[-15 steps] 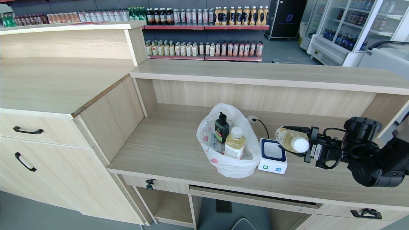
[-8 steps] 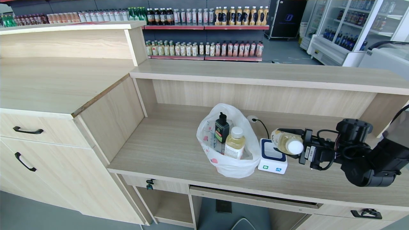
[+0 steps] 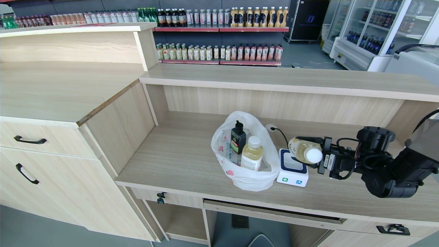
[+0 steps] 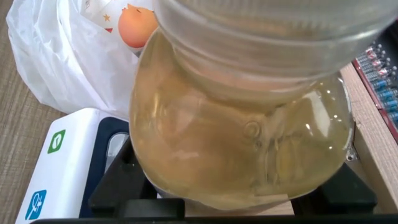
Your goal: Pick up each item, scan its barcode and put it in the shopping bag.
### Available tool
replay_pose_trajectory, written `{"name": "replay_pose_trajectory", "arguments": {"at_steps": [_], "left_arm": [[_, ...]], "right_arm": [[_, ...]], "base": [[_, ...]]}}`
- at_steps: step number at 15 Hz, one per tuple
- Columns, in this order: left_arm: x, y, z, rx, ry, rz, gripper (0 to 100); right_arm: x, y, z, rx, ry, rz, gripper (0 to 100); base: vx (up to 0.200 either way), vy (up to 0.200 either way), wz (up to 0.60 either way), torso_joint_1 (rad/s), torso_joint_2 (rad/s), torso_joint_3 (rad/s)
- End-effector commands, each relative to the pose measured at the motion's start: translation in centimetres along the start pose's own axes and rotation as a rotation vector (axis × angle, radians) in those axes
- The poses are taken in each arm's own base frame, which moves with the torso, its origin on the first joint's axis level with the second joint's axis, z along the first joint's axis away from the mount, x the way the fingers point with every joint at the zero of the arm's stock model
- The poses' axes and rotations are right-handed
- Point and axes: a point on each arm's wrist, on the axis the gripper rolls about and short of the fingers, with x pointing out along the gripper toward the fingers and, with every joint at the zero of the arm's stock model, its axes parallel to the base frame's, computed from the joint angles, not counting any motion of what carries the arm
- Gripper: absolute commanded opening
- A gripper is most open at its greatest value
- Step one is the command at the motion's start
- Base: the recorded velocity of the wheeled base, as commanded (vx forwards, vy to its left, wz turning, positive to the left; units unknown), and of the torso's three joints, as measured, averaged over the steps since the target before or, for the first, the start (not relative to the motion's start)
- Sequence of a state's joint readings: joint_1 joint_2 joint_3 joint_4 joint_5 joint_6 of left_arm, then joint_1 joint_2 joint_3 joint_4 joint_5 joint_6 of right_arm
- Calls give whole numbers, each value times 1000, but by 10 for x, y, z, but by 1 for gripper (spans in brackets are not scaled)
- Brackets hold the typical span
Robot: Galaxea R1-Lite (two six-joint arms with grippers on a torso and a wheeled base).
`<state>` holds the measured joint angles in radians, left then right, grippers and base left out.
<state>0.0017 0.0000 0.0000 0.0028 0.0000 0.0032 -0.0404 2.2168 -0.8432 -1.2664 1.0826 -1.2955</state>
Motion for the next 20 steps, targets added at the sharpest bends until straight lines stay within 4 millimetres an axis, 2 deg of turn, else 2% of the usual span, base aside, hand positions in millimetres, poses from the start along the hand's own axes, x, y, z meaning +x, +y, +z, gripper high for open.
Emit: {"name": "replay_pose_trajectory", "arguments": {"at_steps": [1, 6, 17, 19, 20], "left_arm": [[0, 0, 0, 0, 0, 0, 100], [0, 0, 0, 0, 0, 0, 100], [0, 0, 0, 0, 2, 0, 100], [0, 0, 0, 0, 2, 0, 100], [0, 0, 0, 0, 2, 0, 100]], "right_arm": [[3, 2, 0, 2, -8, 5, 0], [12, 2, 2, -6, -29, 8, 0], [16, 3, -3, -6, -30, 8, 0], [15, -6, 0, 7, -34, -5, 0], [10, -32, 12, 41, -42, -40, 0]], "base": [[0, 0, 0, 0, 0, 0], [0, 0, 0, 0, 0, 0], [0, 0, 0, 0, 0, 0], [0, 0, 0, 0, 0, 0], [0, 0, 0, 0, 0, 0]]}}
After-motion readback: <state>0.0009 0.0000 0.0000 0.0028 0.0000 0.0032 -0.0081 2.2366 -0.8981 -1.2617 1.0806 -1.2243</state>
